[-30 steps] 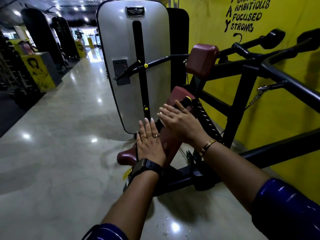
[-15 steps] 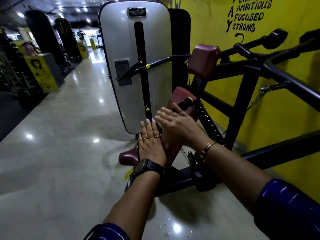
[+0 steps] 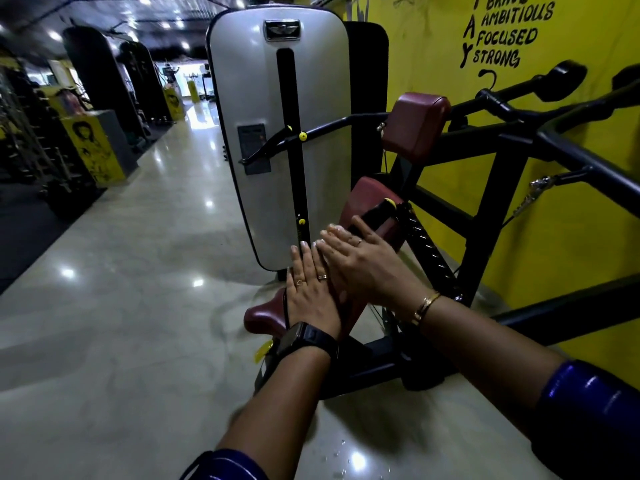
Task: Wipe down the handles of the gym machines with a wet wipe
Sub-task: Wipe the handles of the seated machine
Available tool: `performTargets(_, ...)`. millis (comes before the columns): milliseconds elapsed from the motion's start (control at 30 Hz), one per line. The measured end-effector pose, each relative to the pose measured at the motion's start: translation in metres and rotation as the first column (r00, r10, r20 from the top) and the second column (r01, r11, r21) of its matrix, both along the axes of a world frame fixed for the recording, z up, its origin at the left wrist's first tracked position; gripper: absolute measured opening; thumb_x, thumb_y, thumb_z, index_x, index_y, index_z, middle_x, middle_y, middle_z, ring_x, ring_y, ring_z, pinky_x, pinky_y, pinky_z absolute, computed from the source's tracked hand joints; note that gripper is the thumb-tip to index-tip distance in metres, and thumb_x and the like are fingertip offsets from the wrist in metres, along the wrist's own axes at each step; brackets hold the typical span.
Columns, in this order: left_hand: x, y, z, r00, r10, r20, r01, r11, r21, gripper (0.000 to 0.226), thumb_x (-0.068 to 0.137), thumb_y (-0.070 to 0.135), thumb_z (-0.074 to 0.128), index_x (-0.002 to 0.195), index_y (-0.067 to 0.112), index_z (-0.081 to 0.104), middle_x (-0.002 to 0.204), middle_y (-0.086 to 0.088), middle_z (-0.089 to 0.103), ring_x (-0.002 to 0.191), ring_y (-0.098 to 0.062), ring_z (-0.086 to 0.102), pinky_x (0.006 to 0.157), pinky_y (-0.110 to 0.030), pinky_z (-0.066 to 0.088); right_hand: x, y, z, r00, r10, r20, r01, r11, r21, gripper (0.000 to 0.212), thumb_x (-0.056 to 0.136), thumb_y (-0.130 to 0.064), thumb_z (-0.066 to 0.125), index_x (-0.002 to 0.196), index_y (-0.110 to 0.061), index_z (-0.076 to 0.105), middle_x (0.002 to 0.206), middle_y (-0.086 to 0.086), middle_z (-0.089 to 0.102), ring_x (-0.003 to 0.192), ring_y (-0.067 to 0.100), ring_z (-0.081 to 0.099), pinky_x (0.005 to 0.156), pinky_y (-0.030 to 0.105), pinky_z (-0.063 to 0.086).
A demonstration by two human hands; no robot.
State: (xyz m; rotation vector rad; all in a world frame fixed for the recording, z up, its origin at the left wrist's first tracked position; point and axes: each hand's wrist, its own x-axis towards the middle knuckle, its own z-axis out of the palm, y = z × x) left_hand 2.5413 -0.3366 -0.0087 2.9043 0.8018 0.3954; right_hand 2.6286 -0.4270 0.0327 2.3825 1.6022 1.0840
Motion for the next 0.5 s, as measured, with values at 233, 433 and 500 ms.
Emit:
performTargets(233,-0.001,-0.003,0.003,0.998,-0.014,0.057,0.016,0.999,-0.042,0.106,0.092,0.048,0.049,0.138,0.01,-0.039,0.151,-0.012,-0.039,0.136,-0.025,-0.038,0.119,-0.041,-0.009,0.02,-0.022,0.004,0.984,-0.154,-0.091,0.172,0.955,0.242,0.046,0.094,-0.026,0.044,0.137,-0.01,0.052,0.141,0.011,0.051,0.135,0.024,0.043,0.115,0.05,0.017)
performTargets(433,-0.002,-0.002,0.003,1.0,0.012,-0.016,-0.012,1.0,0.003,0.1,0.098,0.051,0.038,0.135,0.006,-0.043,0.15,-0.014,-0.041,0.14,-0.028,-0.034,0.12,-0.041,-0.007,-0.003,-0.009,-0.004,0.997,0.074,-0.029,-0.073,0.997,0.035,0.054,0.091,-0.033,0.034,0.134,-0.007,0.054,0.137,0.012,0.054,0.133,0.026,0.046,0.114,0.044,0.018)
performTargets(500,-0.002,-0.002,0.003,0.999,0.029,-0.03,-0.028,0.999,0.038,0.1,0.099,0.049,0.036,0.132,0.003,-0.046,0.15,-0.016,-0.042,0.14,-0.029,-0.034,0.12,-0.041,-0.006,-0.001,-0.003,-0.001,0.998,0.069,0.006,-0.069,0.998,0.006,0.053,0.092,-0.033,0.032,0.132,-0.009,0.057,0.136,0.01,0.056,0.131,0.024,0.048,0.115,0.043,0.016)
